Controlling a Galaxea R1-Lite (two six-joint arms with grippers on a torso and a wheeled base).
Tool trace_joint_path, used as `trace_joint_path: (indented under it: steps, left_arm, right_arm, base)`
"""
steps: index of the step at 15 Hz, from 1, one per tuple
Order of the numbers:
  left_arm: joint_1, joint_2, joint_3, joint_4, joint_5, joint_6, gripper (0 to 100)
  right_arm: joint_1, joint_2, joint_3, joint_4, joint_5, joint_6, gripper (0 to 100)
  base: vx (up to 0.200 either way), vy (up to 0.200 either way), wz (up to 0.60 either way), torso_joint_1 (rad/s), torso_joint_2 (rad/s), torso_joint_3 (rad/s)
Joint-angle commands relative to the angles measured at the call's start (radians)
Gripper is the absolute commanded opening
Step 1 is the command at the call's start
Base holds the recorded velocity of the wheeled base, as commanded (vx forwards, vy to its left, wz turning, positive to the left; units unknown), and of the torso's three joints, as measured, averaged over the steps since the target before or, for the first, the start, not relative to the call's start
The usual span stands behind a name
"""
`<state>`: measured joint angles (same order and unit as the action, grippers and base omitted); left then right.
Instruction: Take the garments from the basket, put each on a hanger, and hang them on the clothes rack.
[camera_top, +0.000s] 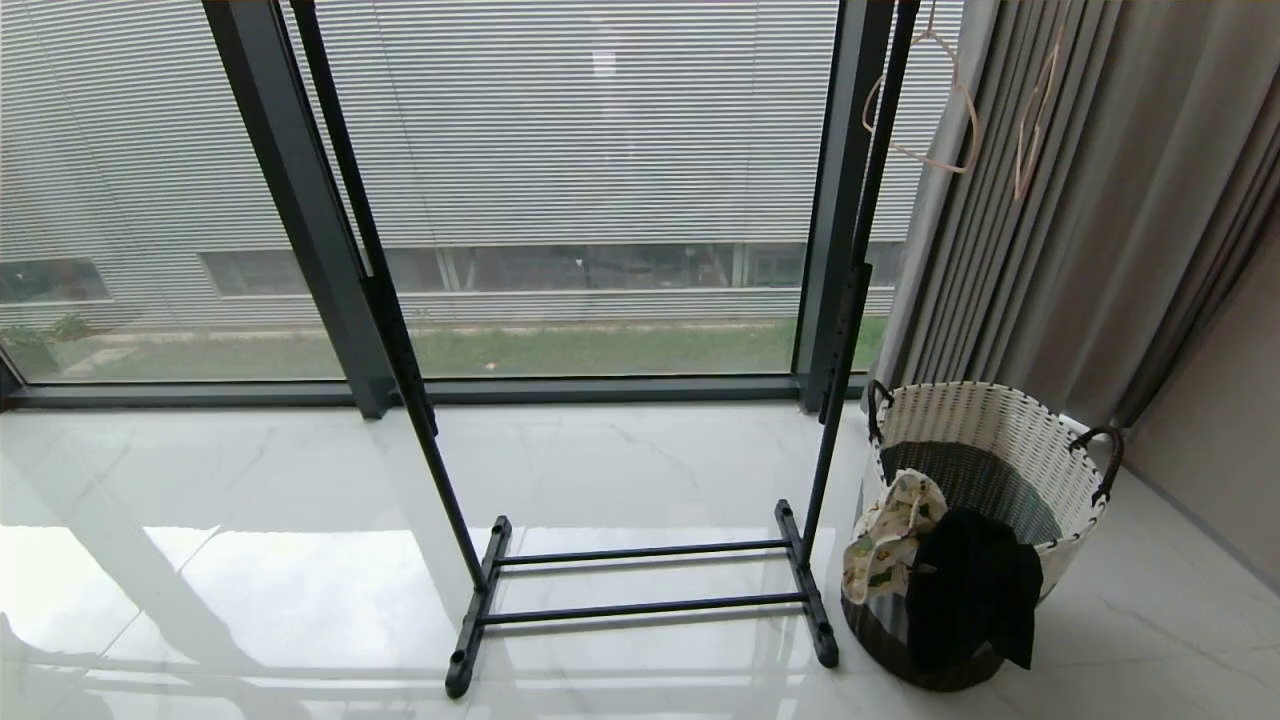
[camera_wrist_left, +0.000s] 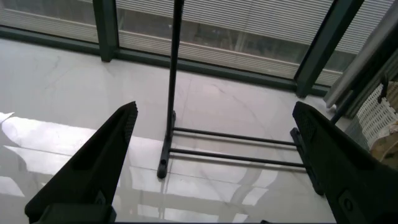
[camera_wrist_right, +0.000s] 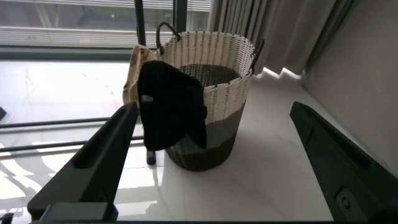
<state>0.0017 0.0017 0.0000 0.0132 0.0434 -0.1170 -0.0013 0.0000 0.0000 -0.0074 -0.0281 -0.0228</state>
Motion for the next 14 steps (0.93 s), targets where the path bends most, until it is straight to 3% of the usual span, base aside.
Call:
trace_joint_path:
  steps: [1,11,14]
  left_arm:
    - [0.000,0.000,0.000,0.001,0.001,0.000,100]
    - [0.000,0.001,0.000,0.001,0.001,0.002,100]
    - [0.000,0.000,0.000,0.001,0.001,0.004,100]
  right_arm:
    - [0.000,0.000,0.000,-0.002,0.000,0.000,100]
    - [0.000,0.000,0.000,-0.003,0.002,0.014,100]
    - [0.001,0.002,0.000,-0.002,0.007,-0.036,100]
  base:
    - [0.200,0.000,0.00,-0.002,0.00,0.007]
    - [0.200,0.000,0.00,0.002,0.00,0.000]
    - [0.000,0.000,0.00,0.000,0.00,0.000]
